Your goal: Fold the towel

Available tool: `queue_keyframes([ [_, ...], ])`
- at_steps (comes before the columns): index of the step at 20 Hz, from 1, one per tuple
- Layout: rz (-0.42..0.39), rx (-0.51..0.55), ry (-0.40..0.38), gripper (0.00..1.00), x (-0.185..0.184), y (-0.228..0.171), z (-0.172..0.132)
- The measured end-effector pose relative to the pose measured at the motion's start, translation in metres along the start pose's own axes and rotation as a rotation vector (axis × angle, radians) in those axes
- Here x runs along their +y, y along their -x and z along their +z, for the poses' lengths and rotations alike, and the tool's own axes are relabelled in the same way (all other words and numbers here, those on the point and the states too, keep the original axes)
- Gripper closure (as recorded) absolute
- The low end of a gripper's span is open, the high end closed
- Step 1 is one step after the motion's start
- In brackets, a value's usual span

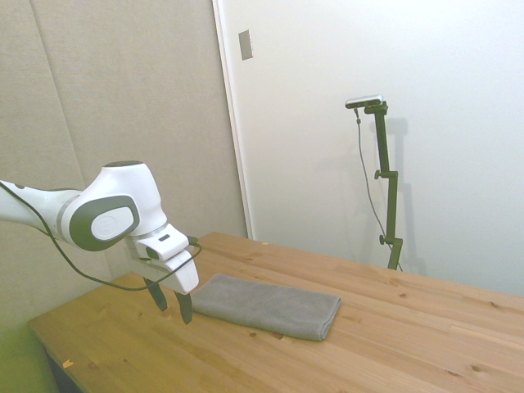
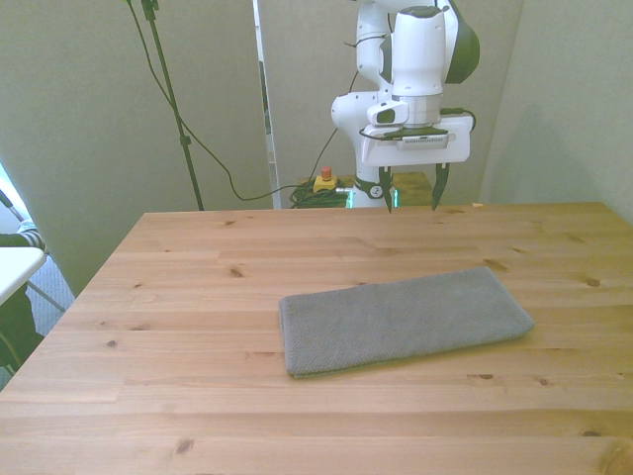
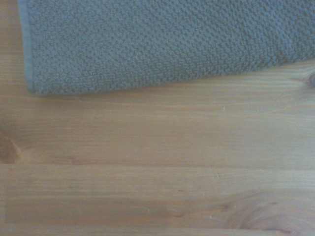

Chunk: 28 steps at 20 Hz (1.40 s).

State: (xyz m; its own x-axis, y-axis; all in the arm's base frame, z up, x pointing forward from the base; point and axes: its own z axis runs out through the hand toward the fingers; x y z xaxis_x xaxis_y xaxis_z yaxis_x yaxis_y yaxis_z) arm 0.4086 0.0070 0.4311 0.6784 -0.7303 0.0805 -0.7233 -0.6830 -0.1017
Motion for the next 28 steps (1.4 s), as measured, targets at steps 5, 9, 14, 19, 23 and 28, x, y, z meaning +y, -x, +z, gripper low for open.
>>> queue_keyframes([
  [5,0.009,0.024,-0.025,0.0,-0.014,-0.008,-0.007],
  [9,-0.07,0.132,0.024,0.0,-0.067,-0.011,0.001],
  [14,-0.148,0.33,0.093,0.0,-0.152,0.013,0.026],
  [19,-0.179,0.504,0.203,0.0,-0.201,0.057,0.061],
  [23,-0.195,0.529,0.255,0.0,-0.228,0.089,0.085],
  [28,-0.193,0.533,0.324,0.0,-0.251,0.104,0.104],
])
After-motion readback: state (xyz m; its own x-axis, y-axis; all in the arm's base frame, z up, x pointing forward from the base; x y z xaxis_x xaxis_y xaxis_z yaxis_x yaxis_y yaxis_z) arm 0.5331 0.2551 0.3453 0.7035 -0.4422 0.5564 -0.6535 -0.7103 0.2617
